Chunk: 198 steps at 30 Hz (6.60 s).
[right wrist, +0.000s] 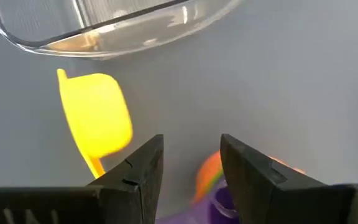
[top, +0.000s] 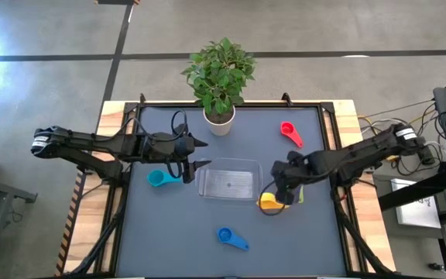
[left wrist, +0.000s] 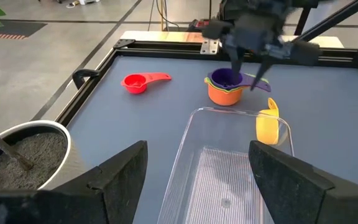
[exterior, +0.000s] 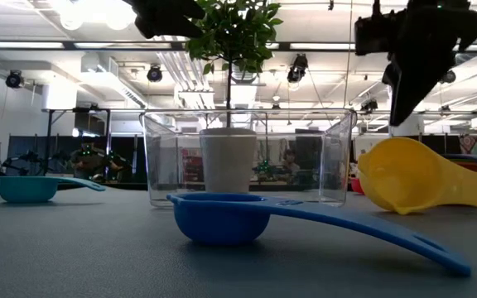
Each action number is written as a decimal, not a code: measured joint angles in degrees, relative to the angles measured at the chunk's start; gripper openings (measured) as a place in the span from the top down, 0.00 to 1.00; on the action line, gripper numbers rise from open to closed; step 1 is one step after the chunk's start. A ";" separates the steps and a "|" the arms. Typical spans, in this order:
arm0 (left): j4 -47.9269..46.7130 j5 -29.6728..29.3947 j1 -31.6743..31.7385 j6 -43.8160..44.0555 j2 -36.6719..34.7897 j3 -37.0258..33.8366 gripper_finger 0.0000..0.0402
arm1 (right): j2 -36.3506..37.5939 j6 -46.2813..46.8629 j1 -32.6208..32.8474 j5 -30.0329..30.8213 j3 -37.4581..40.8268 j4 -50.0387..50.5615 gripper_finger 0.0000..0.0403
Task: Nest measuring cups in basket
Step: Stack the yellow measuring cup on top of the violet measuring cup
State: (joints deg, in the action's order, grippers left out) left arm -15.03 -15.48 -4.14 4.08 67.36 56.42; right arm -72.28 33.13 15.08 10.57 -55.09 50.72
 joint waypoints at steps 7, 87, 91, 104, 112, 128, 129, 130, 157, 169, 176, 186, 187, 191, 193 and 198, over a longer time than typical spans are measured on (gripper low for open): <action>-0.02 0.00 -0.01 0.02 0.00 0.00 0.35 | -8.33 -3.06 4.48 1.48 -0.13 -1.75 0.63; -0.22 0.62 -0.15 -0.15 0.01 0.00 0.35 | -17.41 -4.66 2.92 -6.60 -2.23 -7.91 0.80; -0.22 0.62 -0.15 -0.15 0.01 0.00 0.35 | -17.36 -3.04 2.89 -6.64 -1.85 -7.77 0.95; -0.37 0.65 -0.17 -0.14 0.01 0.00 0.35 | -10.16 11.17 4.54 -4.29 -5.66 -3.90 0.98; -0.59 0.66 -0.17 -0.55 0.01 0.00 0.35 | 0.62 32.00 7.89 7.40 -6.40 6.93 0.98; -0.96 0.67 -0.17 -1.45 0.01 0.00 0.35 | 3.95 55.87 8.26 5.87 -4.94 30.14 0.98; -0.98 0.69 -0.17 -1.46 0.01 0.00 0.35 | 3.99 56.23 8.10 5.70 -4.50 30.17 0.98; -0.96 0.67 -0.17 -1.46 0.01 0.00 0.35 | 4.03 56.64 7.72 5.38 -4.07 30.16 0.98; -3.51 2.70 -0.17 -0.36 -0.88 0.00 0.35 | 12.84 48.66 1.39 5.80 2.41 23.39 0.52; -16.97 0.99 -0.86 7.41 -2.17 3.87 0.35 | 9.40 43.11 8.65 26.89 9.11 5.23 0.72; -15.72 0.84 -1.09 6.03 -2.18 3.87 0.35 | 7.34 62.84 18.65 39.09 14.43 4.18 0.97; -11.99 0.82 -1.07 4.13 -2.02 3.80 0.35 | 1.76 71.64 19.40 34.90 18.70 4.05 0.98; -11.85 0.84 -1.07 4.13 -2.02 3.82 0.35 | 1.67 71.94 19.40 34.27 18.97 4.09 0.98; -11.93 0.82 -1.07 4.13 -2.02 3.80 0.35 | 2.07 71.99 19.42 32.75 19.15 3.47 0.98; -11.88 0.83 -1.07 4.13 -2.02 3.80 0.35 | 2.42 71.68 19.40 31.81 19.15 2.69 0.98; -11.74 0.84 -1.07 4.15 -2.01 3.80 0.35 | 1.78 67.98 18.17 26.21 19.92 -1.06 0.98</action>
State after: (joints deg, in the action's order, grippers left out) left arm -26.77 -14.63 -5.21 8.23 65.36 60.23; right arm -70.50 101.11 33.26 36.78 -35.17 49.66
